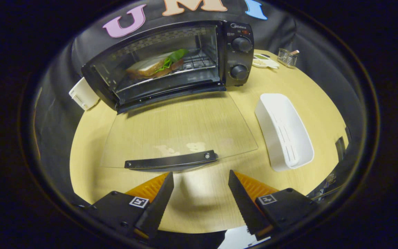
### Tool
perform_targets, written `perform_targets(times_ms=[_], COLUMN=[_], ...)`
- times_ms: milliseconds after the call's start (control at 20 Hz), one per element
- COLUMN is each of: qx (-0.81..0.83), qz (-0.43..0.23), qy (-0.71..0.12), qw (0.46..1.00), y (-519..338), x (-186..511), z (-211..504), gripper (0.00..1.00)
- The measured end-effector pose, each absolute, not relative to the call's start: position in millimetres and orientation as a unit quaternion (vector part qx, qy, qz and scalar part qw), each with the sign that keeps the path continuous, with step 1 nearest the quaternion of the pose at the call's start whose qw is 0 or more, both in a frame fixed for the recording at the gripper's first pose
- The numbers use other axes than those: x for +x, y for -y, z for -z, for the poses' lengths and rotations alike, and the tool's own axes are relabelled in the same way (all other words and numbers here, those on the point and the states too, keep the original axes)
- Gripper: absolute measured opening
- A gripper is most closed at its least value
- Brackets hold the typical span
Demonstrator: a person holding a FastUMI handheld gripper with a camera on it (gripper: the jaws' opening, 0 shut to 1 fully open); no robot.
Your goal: Open the toaster oven, put the food inside, and close the toaster oven door.
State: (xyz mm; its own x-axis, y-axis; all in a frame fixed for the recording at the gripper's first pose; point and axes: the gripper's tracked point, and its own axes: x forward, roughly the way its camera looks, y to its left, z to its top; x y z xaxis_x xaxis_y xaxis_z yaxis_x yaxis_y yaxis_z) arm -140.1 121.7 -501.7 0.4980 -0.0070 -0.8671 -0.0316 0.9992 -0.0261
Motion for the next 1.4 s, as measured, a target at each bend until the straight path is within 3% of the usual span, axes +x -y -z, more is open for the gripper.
perform_targets(times_ms=[1400], qx=[0.039], qz=[-0.052], qy=[-0.375], qw=[0.925], y=[-167], x=[-68], z=[381], gripper=[0.98])
